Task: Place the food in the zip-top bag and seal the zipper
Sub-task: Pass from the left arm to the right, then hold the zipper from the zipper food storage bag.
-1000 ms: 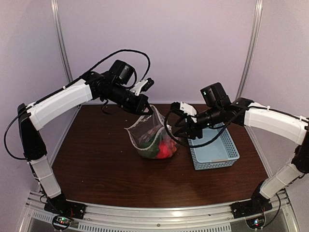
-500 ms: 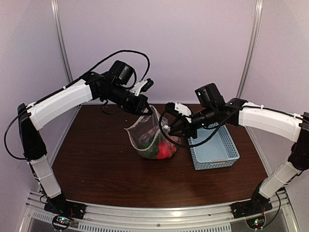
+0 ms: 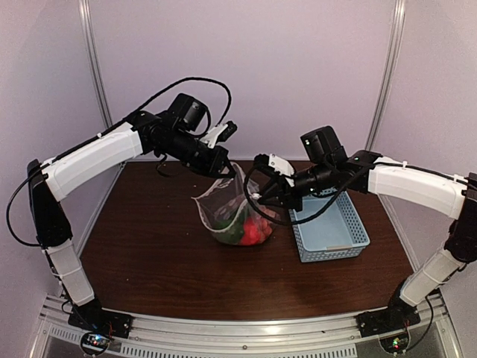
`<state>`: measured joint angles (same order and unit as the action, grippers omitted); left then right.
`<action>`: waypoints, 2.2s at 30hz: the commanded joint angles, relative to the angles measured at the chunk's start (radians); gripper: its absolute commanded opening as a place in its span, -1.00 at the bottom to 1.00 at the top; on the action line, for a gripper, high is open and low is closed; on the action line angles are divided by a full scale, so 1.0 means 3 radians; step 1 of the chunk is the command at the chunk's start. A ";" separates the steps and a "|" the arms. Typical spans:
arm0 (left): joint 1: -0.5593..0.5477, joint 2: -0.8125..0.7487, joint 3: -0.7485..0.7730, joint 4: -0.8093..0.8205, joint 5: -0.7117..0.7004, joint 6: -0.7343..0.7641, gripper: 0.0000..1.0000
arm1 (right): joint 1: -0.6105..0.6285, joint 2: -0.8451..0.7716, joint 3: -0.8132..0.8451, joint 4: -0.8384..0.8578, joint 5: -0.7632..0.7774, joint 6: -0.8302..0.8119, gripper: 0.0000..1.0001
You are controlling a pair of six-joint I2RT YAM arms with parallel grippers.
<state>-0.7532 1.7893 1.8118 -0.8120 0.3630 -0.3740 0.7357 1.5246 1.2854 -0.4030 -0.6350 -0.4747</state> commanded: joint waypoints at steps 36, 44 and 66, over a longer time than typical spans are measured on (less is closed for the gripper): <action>-0.0480 -0.1228 -0.1116 0.2029 0.0398 0.1780 0.33 | 0.0028 -0.0062 0.1436 -0.1553 0.0079 -0.0425 -1.00; -0.0486 -0.0770 -0.0891 0.2273 0.0744 0.1552 0.14 | 0.0031 -0.0036 0.1542 -0.1571 -0.0005 -0.0339 -1.00; -0.0486 -0.0460 -0.0788 0.2223 0.0900 0.1390 -0.41 | 0.0033 -0.0074 0.1545 -0.1451 -0.0101 -0.0233 -1.00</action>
<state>-0.8986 1.6394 1.5467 -0.1726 0.6041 0.0559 0.7414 1.5169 1.7309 -0.8806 -0.6331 -0.5678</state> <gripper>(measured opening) 0.334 0.003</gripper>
